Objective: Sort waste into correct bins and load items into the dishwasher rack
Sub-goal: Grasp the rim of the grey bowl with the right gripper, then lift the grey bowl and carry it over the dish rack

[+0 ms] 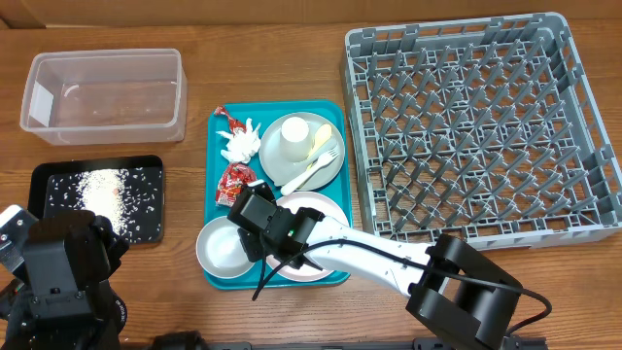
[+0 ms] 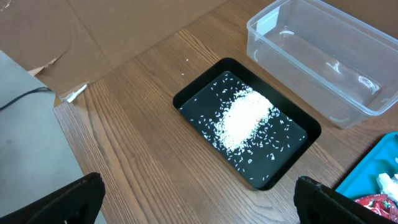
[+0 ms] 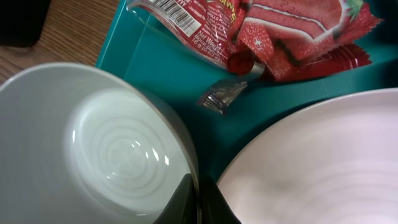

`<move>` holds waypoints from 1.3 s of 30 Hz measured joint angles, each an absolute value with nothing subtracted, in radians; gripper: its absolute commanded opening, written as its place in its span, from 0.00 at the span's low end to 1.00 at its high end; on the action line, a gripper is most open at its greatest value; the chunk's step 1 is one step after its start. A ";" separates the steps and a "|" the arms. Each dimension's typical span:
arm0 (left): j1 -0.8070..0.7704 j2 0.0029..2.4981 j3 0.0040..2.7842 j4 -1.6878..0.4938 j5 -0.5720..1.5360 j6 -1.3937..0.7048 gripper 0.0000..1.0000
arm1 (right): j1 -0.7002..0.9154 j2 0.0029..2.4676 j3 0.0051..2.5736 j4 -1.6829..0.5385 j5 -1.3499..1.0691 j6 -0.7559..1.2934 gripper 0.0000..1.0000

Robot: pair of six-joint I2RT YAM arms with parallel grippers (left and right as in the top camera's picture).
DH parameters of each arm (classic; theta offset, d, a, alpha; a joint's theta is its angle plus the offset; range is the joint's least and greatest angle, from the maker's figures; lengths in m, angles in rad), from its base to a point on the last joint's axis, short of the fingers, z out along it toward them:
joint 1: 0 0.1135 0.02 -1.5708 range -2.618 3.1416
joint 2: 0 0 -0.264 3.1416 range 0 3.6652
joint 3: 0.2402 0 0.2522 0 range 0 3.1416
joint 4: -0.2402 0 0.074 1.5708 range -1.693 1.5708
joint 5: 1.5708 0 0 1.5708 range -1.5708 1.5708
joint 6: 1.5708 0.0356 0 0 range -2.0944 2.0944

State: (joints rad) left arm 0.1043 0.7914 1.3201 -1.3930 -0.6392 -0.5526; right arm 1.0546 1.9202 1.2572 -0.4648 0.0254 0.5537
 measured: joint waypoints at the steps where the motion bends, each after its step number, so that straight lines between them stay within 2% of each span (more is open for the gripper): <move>1: 0.104 0.791 1.320 -1.393 -0.639 -0.553 1.00 | 1.054 1.920 1.257 -0.464 0.026 0.553 0.04; 14: 0.104 0.791 1.320 -1.393 -0.639 -0.553 1.00 | 0.958 1.888 1.298 -0.518 0.004 0.553 0.04; 19: 0.104 0.791 1.320 -1.393 -0.639 -0.553 1.00 | 0.841 1.763 1.298 -0.542 0.001 0.534 0.04; 25: 0.104 0.791 1.320 -1.393 -0.639 -0.553 1.00 | 0.616 1.555 1.306 -0.569 0.021 0.438 0.04; 32: 0.104 0.791 1.320 -1.393 -0.638 -0.553 1.00 | 0.427 1.406 1.312 -0.616 0.333 0.284 0.04; 39: 0.104 0.791 1.320 -1.393 -0.621 -0.553 1.00 | 0.329 1.449 1.313 -0.598 0.669 0.136 0.04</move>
State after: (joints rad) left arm 0.1043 0.7914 1.3201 -1.3930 -0.6209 -0.5529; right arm 0.3286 1.4494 1.3128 -0.5976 0.6685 0.1360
